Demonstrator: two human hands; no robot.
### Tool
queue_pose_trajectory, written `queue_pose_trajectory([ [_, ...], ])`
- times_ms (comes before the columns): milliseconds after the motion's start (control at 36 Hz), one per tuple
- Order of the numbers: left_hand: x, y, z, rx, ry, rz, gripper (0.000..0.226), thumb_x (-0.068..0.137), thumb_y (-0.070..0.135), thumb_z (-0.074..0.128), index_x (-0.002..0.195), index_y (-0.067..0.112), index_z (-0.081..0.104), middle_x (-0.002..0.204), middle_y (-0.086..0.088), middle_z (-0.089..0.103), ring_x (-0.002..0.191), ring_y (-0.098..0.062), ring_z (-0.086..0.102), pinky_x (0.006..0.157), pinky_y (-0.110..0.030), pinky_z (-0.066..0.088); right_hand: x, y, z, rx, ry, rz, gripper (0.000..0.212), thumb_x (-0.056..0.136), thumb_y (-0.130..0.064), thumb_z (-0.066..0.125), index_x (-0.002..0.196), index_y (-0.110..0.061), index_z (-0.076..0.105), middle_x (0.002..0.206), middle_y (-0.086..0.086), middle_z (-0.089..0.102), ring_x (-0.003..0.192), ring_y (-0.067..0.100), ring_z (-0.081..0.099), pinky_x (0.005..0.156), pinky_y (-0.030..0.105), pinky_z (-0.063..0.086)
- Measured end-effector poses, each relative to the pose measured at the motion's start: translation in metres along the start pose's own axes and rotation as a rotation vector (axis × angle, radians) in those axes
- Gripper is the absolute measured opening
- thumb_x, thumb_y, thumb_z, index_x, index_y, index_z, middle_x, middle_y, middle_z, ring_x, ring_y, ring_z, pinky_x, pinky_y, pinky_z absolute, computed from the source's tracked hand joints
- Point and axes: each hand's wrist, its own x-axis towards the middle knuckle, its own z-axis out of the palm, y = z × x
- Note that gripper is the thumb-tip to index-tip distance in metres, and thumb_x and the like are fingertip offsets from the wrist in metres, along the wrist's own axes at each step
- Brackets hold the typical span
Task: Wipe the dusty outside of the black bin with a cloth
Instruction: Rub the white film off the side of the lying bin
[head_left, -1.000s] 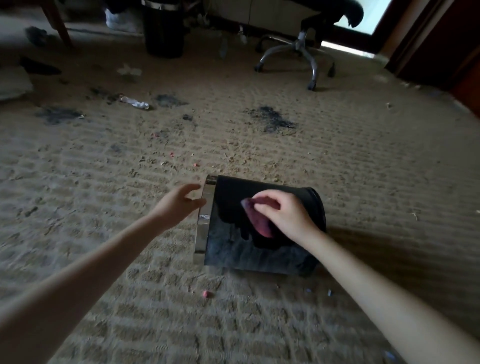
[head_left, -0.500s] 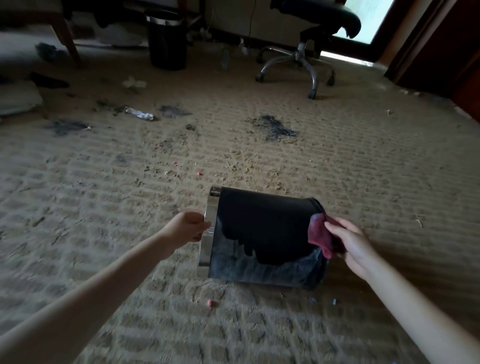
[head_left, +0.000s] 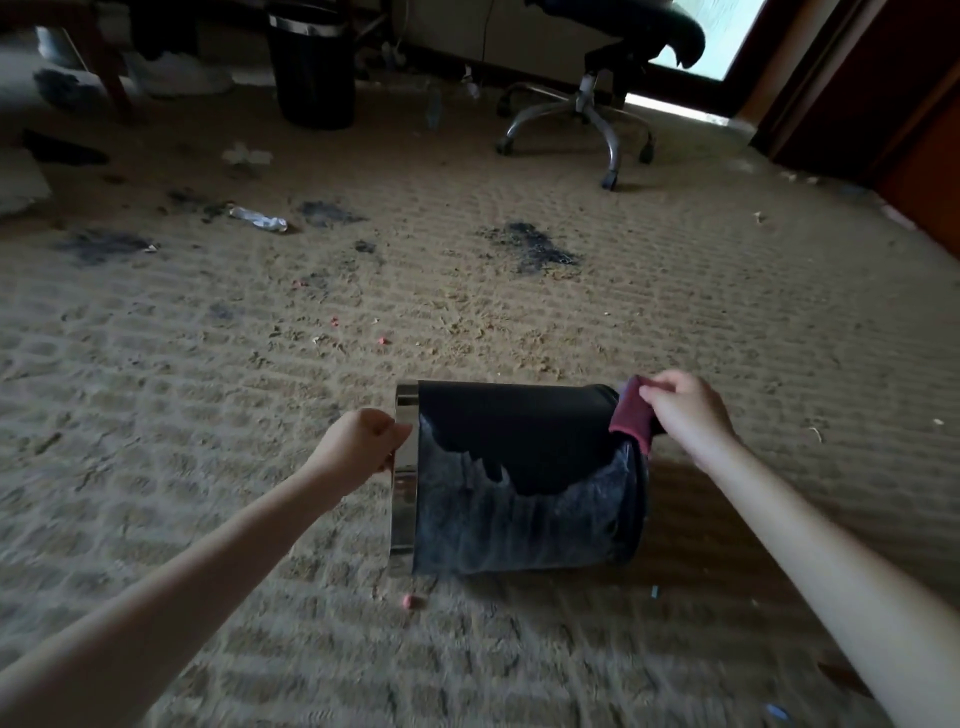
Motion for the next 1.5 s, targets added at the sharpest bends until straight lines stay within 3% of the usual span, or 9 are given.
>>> queue_pose_trajectory([
  [139, -0.002, -0.003, -0.004, 0.317, 0.097, 0.184, 0.054, 0.093, 0.035, 0.05, 0.139, 0.012, 0.035, 0.137, -0.009, 0.044, 0.118, -0.025, 0.051, 0.095, -0.037, 0.045, 0.0, -0.034, 0.005, 0.137, 0.125, -0.212, 0.018, 0.099, -0.02, 0.042, 0.114, -0.016, 0.052, 0.103, 0.003, 0.056, 0.06, 0.016, 0.058, 0.036, 0.02, 0.046],
  [250, -0.001, -0.012, -0.009, 0.418, -0.015, 0.332, 0.055, 0.096, 0.036, 0.039, 0.147, 0.02, 0.023, 0.154, 0.007, 0.019, 0.138, -0.016, 0.028, 0.11, -0.04, 0.033, -0.001, -0.064, 0.029, 0.36, -0.018, -0.188, 0.024, 0.099, -0.02, 0.042, 0.116, -0.021, 0.059, 0.111, 0.003, 0.056, 0.077, 0.025, 0.065, 0.055, 0.033, 0.058],
  [361, -0.001, -0.014, -0.016, 0.434, -0.112, 0.342, 0.058, 0.097, 0.038, 0.039, 0.148, 0.027, 0.014, 0.154, 0.015, 0.006, 0.141, -0.009, 0.016, 0.114, -0.037, 0.026, -0.005, -0.092, 0.06, 0.581, -0.272, -0.076, 0.01, 0.089, -0.021, 0.063, 0.096, -0.014, 0.06, 0.101, 0.009, 0.065, 0.097, 0.027, 0.064, 0.087, 0.042, 0.053],
  [500, 0.001, -0.015, -0.02, 0.435, -0.145, 0.37, 0.061, 0.095, 0.04, 0.041, 0.148, 0.025, 0.014, 0.155, 0.013, 0.007, 0.142, -0.007, 0.011, 0.116, -0.03, 0.018, -0.013, -0.118, 0.097, 0.404, -0.305, -0.209, 0.028, 0.077, -0.016, 0.072, 0.089, -0.015, 0.046, 0.084, 0.001, 0.053, 0.077, 0.019, 0.054, 0.07, 0.034, 0.048],
  [583, 0.001, -0.016, -0.021, 0.419, -0.178, 0.371, 0.063, 0.094, 0.039, 0.043, 0.148, 0.025, 0.013, 0.155, 0.012, 0.006, 0.142, -0.006, 0.011, 0.115, -0.024, 0.014, -0.018, -0.123, 0.116, 0.17, -0.273, -0.462, 0.031, 0.082, -0.009, 0.063, 0.106, -0.013, 0.045, 0.103, 0.009, 0.053, 0.083, 0.019, 0.053, 0.06, 0.024, 0.041],
  [778, 0.002, -0.015, -0.029, 0.568, -0.281, 0.316, 0.076, 0.089, 0.054, 0.044, 0.148, 0.032, 0.001, 0.15, 0.025, -0.009, 0.135, -0.01, 0.033, 0.109, -0.034, 0.034, -0.015, -0.107, 0.132, -0.215, -0.404, -0.719, 0.032, 0.09, -0.011, 0.05, 0.12, -0.017, 0.059, 0.131, 0.003, 0.043, 0.12, 0.021, 0.041, 0.099, 0.035, 0.037],
  [1028, 0.007, -0.02, -0.027, 0.57, -0.274, 0.313, 0.075, 0.089, 0.057, 0.039, 0.148, 0.036, -0.002, 0.149, 0.028, -0.012, 0.125, -0.018, 0.048, 0.102, -0.042, 0.042, -0.016, -0.111, 0.121, -0.207, -0.543, -0.711, 0.047, 0.084, -0.032, 0.068, 0.128, -0.02, 0.055, 0.13, 0.005, 0.043, 0.12, 0.019, 0.04, 0.098, 0.025, 0.031],
  [1222, 0.01, -0.018, -0.026, 0.55, -0.279, 0.293, 0.074, 0.09, 0.055, 0.041, 0.148, 0.036, -0.001, 0.148, 0.028, -0.011, 0.127, -0.017, 0.046, 0.107, -0.037, 0.036, -0.015, -0.123, 0.135, -0.11, -0.318, -0.755, 0.009, 0.086, -0.018, 0.064, 0.094, -0.013, 0.067, 0.097, 0.003, 0.048, 0.095, 0.022, 0.051, 0.082, 0.027, 0.038],
  [1500, 0.007, -0.01, -0.028, 0.6, -0.29, 0.269, 0.074, 0.091, 0.052, 0.041, 0.148, 0.032, -0.002, 0.143, 0.027, -0.013, 0.129, -0.019, 0.043, 0.106, -0.041, 0.038, -0.034, -0.107, 0.143, -0.264, -0.244, -0.973, 0.018, 0.091, -0.013, 0.058, 0.106, -0.006, 0.067, 0.106, 0.012, 0.057, 0.104, 0.029, 0.043, 0.094, 0.033, 0.033],
])
